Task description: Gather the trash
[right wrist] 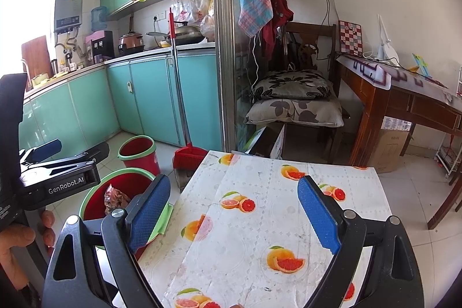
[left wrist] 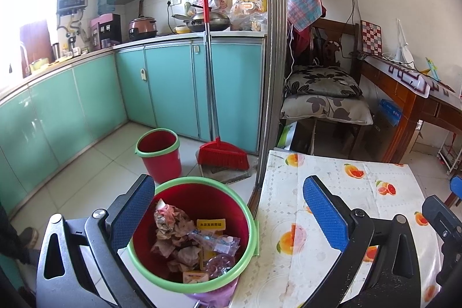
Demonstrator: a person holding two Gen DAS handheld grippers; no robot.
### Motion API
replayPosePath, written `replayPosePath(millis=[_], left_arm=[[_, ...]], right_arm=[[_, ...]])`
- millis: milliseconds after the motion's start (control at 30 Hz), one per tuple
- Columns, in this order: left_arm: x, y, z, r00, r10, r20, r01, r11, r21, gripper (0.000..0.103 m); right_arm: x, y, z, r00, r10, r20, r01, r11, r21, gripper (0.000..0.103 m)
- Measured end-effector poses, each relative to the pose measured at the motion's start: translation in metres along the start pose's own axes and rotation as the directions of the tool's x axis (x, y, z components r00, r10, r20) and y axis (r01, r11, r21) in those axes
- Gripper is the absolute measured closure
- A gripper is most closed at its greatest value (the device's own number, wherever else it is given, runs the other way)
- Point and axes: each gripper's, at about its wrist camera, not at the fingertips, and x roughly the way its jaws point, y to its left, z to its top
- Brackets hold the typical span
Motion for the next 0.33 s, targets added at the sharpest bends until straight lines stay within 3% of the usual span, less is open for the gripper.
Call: replayPosePath(millis=[333], left_arm=[[0.0042, 0.0007, -0.002, 1.0, -0.004, -0.021, 0.004, 1.0, 0.008, 0.0]], right_arm=[[0.0054, -0.0002, -0.0023, 1.0, 0.004, -0.014, -0.004, 1.0, 0.005, 0.013]])
